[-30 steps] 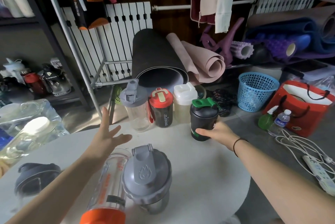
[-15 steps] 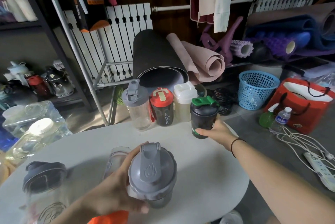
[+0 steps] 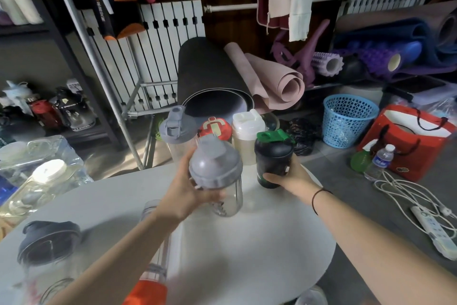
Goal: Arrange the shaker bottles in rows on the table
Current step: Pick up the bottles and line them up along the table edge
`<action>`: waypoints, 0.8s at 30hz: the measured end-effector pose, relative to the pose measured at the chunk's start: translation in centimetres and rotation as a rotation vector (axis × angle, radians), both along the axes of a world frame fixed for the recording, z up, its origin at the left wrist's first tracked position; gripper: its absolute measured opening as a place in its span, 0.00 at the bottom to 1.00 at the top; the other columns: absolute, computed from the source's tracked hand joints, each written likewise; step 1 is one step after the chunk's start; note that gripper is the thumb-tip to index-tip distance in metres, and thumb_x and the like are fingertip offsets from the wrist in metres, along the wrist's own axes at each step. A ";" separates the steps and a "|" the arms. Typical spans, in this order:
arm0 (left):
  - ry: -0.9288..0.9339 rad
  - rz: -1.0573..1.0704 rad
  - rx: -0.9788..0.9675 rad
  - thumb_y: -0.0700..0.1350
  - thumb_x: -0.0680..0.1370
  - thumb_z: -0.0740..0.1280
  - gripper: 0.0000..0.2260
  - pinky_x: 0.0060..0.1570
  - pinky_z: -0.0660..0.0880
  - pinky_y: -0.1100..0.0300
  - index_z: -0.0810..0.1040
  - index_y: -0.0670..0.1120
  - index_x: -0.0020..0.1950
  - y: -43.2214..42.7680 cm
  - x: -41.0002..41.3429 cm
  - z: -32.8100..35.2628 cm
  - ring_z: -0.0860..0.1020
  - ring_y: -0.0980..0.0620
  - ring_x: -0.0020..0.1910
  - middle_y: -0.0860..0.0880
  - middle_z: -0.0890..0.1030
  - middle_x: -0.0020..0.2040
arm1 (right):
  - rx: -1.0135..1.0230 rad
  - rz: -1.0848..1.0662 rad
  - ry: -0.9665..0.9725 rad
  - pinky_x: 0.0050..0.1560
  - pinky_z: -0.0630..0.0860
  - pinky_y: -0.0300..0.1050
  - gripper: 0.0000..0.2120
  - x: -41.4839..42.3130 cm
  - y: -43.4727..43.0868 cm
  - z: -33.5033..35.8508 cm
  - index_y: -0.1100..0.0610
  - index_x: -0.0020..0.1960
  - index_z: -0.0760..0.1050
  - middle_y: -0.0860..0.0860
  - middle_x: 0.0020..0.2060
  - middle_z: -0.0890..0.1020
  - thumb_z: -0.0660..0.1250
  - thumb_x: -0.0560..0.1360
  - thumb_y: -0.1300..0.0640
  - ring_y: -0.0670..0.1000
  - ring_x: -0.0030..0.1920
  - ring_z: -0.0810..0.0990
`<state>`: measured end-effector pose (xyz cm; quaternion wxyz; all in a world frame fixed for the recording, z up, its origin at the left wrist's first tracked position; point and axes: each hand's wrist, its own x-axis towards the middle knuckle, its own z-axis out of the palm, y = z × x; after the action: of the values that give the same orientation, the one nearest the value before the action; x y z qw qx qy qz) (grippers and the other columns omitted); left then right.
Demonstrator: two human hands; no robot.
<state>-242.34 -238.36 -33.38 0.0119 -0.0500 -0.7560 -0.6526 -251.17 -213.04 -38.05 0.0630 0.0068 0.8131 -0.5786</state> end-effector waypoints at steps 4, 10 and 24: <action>0.049 0.125 0.033 0.36 0.59 0.80 0.46 0.49 0.77 0.63 0.62 0.54 0.70 2.0 -3.5 0.2 0.77 0.57 0.57 0.54 0.75 0.61 | -0.010 -0.009 0.006 0.54 0.66 0.38 0.39 0.2 0.1 0.1 0.55 0.74 0.60 0.50 0.64 0.74 0.77 0.69 0.60 0.45 0.56 0.70; 0.050 0.226 0.008 0.46 0.55 0.81 0.48 0.60 0.76 0.52 0.61 0.55 0.70 4.6 -5.0 -1.8 0.74 0.53 0.62 0.53 0.72 0.64 | 0.015 0.020 -0.005 0.54 0.66 0.39 0.40 -0.1 0.5 0.3 0.53 0.74 0.60 0.51 0.67 0.74 0.77 0.68 0.59 0.46 0.56 0.72; 0.048 0.369 0.006 0.48 0.56 0.79 0.46 0.63 0.73 0.52 0.59 0.71 0.65 5.2 -4.1 -2.2 0.74 0.54 0.64 0.58 0.73 0.67 | -0.016 0.088 -0.102 0.56 0.70 0.43 0.39 -0.9 0.2 0.3 0.51 0.72 0.64 0.48 0.62 0.75 0.78 0.66 0.60 0.53 0.63 0.74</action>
<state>-246.48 -233.14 -35.60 0.1499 0.0741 -0.7498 -0.6402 -252.03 -212.88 -37.78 0.1296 0.0001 0.8037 -0.5808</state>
